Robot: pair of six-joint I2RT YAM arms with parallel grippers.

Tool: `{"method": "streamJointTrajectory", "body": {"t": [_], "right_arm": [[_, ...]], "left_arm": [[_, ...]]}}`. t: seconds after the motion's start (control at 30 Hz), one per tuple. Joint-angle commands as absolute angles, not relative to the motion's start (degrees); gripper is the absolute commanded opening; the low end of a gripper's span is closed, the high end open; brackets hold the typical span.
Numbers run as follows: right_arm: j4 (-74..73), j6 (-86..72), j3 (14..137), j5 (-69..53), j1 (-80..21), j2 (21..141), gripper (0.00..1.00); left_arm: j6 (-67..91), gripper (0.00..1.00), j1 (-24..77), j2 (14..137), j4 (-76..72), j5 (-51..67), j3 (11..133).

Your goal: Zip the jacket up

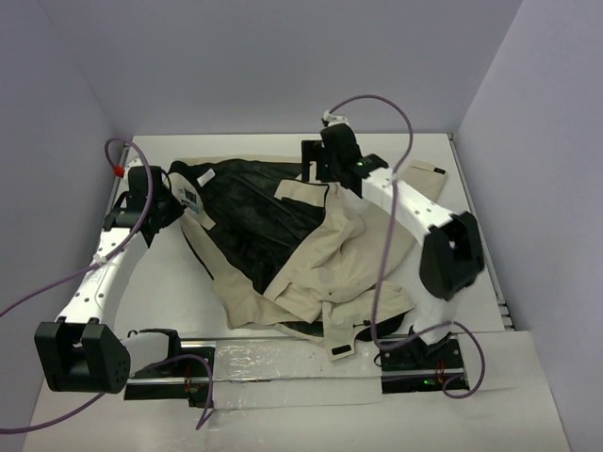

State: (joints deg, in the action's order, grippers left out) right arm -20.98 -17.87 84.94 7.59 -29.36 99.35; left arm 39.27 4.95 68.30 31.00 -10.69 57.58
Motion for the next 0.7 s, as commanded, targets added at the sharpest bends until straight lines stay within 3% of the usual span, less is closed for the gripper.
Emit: {"method": "streamJointTrajectory", "body": {"t": [0.0,0.13,0.2,0.23,0.3,0.33,0.4,0.67], "right_arm": [[-33.7,-17.2,96.7,13.6,-29.4,112.0,0.98],[-36.5,-18.5,99.5,16.8,-28.4,117.1,0.98],[-36.5,-19.1,98.3,16.5,-28.1,117.1,0.94],[-35.6,-19.3,96.9,16.4,-28.0,116.2,0.82],[-32.2,-20.1,93.3,17.0,-27.9,112.1,0.21],[-31.6,-20.4,92.2,17.7,-27.8,111.2,0.07],[-27.9,-21.8,87.8,19.2,-27.4,105.3,0.00],[-16.7,-32.1,76.5,22.1,-14.5,84.2,0.00]], "left_arm": [[37.9,0.00,5.2,66.2,31.6,-11.2,58.4],[37.6,0.00,5.3,65.0,32.3,-11.2,58.4],[37.4,0.00,5.4,64.6,32.5,-11.5,58.4],[37.3,0.00,5.4,64.5,32.6,-11.8,58.3],[37.3,0.00,5.3,64.8,32.5,-12.0,58.1],[37.2,0.00,5.3,64.9,32.4,-12.0,58.0],[36.9,0.00,5.4,65.8,32.5,-11.9,58.4],[34.0,0.00,5.4,66.4,33.3,-12.9,61.2]]}}
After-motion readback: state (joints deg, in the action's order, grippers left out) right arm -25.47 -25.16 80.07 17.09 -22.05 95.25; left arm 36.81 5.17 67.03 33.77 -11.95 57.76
